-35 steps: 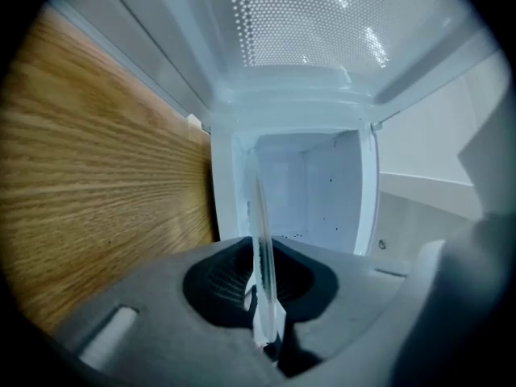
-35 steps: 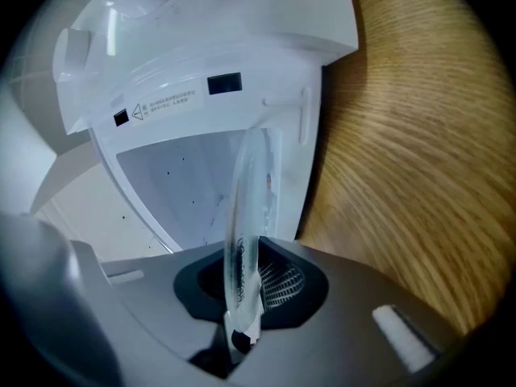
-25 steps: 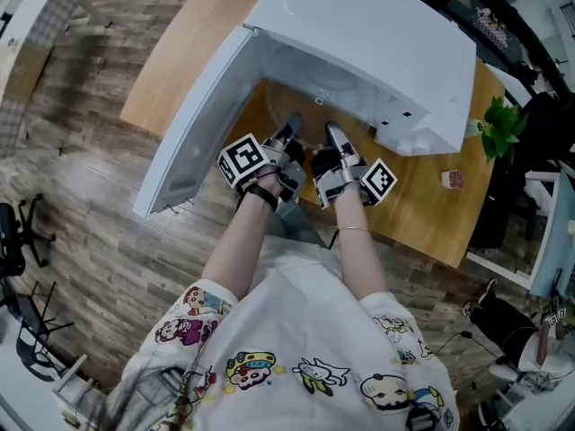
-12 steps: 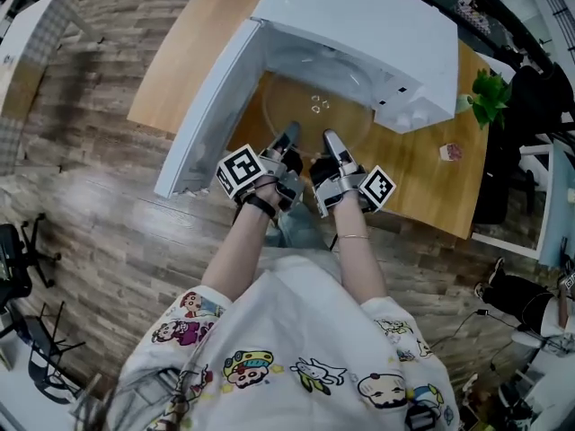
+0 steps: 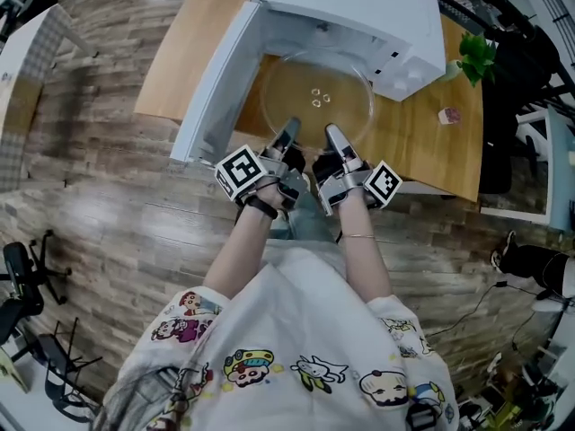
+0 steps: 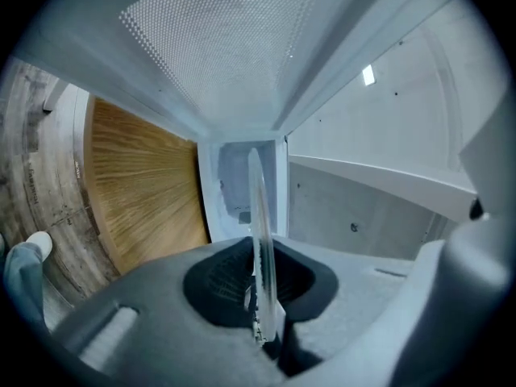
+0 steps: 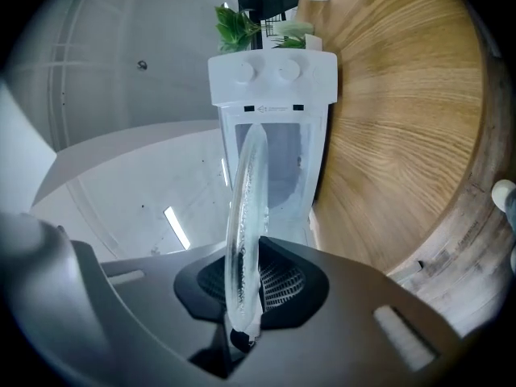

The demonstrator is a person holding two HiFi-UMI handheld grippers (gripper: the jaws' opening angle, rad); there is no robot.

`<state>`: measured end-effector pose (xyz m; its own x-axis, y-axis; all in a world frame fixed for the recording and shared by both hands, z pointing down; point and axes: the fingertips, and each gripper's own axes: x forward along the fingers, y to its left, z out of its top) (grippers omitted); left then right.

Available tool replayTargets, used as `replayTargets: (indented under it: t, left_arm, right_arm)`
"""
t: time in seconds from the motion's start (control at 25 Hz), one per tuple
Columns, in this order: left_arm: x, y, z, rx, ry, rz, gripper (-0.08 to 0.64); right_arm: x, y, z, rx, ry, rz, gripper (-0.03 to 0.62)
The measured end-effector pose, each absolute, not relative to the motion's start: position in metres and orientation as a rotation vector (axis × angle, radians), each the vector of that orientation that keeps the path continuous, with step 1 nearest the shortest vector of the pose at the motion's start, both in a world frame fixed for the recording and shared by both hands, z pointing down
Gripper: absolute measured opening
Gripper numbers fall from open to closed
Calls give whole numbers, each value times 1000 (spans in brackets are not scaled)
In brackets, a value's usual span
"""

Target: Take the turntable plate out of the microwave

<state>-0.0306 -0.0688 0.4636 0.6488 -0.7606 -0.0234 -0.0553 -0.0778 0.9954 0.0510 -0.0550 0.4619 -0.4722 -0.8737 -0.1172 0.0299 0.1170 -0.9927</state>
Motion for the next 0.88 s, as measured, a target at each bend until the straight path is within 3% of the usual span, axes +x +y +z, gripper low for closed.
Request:
replayTargets:
  t: [0.88]
  left_arm:
    - [16,38,384,1561,-499,-661,25]
  right_arm:
    - [86,59,395,-874,1585,-1359,43]
